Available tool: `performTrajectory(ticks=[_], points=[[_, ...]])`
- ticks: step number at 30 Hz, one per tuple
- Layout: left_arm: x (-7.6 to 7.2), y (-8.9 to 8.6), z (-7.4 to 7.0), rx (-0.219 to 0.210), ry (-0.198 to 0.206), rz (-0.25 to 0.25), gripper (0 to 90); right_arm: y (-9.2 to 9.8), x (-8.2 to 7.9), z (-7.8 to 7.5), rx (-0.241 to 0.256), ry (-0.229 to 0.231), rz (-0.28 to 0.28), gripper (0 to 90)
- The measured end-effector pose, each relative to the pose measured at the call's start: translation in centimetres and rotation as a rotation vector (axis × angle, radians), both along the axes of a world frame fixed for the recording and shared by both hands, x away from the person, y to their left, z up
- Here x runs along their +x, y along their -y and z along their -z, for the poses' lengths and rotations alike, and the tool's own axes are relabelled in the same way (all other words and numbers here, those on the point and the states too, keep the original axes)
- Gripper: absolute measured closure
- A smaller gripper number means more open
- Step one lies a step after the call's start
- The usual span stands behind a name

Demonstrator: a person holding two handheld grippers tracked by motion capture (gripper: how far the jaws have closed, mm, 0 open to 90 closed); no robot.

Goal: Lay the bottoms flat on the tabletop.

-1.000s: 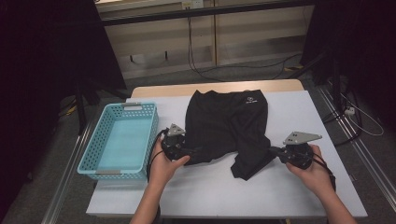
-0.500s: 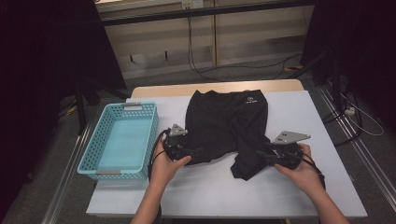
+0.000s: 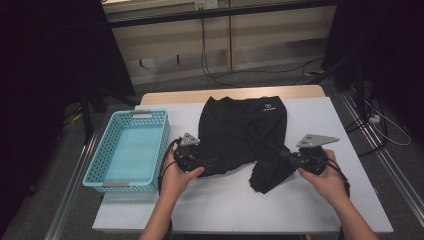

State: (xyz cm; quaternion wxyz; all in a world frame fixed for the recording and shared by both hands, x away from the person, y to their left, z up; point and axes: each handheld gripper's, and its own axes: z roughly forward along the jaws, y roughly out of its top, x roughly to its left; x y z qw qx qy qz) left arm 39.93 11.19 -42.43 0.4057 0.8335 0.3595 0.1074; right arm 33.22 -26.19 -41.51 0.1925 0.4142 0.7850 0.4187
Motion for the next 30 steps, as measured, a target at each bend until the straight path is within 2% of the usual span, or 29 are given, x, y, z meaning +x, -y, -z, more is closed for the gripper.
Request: performTrajectory(ticks=[2,4,7,10,14,18,20,22,25,28,30], points=[[0.0,-0.1,0.1,0.002,0.007,-0.004,16.2,1.5,-0.3,-0.7,0.002,0.021,0.042,90.0],[0.0,0.0,0.1,0.002,0.008,-0.007,16.2,2.9,-0.5,-0.5,0.013,0.021,0.083,90.0],[0.0,0.1,0.0,0.007,0.006,0.003,16.2,4.4,-0.8,0.5,-0.019,-0.007,0.129,90.0],[-0.1,0.2,-0.2,0.003,0.01,0.006,16.2,5.4,-1.0,1.1,-0.024,-0.029,0.153,89.9],[-0.1,0.3,0.0,0.007,0.007,0.008,16.2,5.9,-1.2,1.1,-0.026,-0.025,0.163,89.9],[-0.1,0.3,0.1,0.001,-0.003,0.008,16.2,6.7,-1.2,1.3,-0.057,-0.027,0.197,89.8],[-0.2,0.3,0.0,0.003,0.003,0.008,16.2,7.0,-1.3,1.5,-0.088,-0.034,0.215,89.8],[-0.3,0.4,0.0,-0.011,0.001,0.002,16.3,7.4,-1.4,1.6,-0.096,-0.039,0.226,89.9],[-0.3,0.2,-0.2,-0.001,0.008,0.008,16.2,7.7,-1.3,1.8,-0.112,-0.043,0.234,89.5],[-0.3,0.1,-0.1,-0.006,0.005,0.004,16.2,7.3,-1.3,1.8,-0.121,-0.034,0.253,81.5],[-0.3,0.2,0.0,0.0,-0.004,0.006,16.2,6.4,-1.3,1.5,-0.103,-0.019,0.224,73.7]])
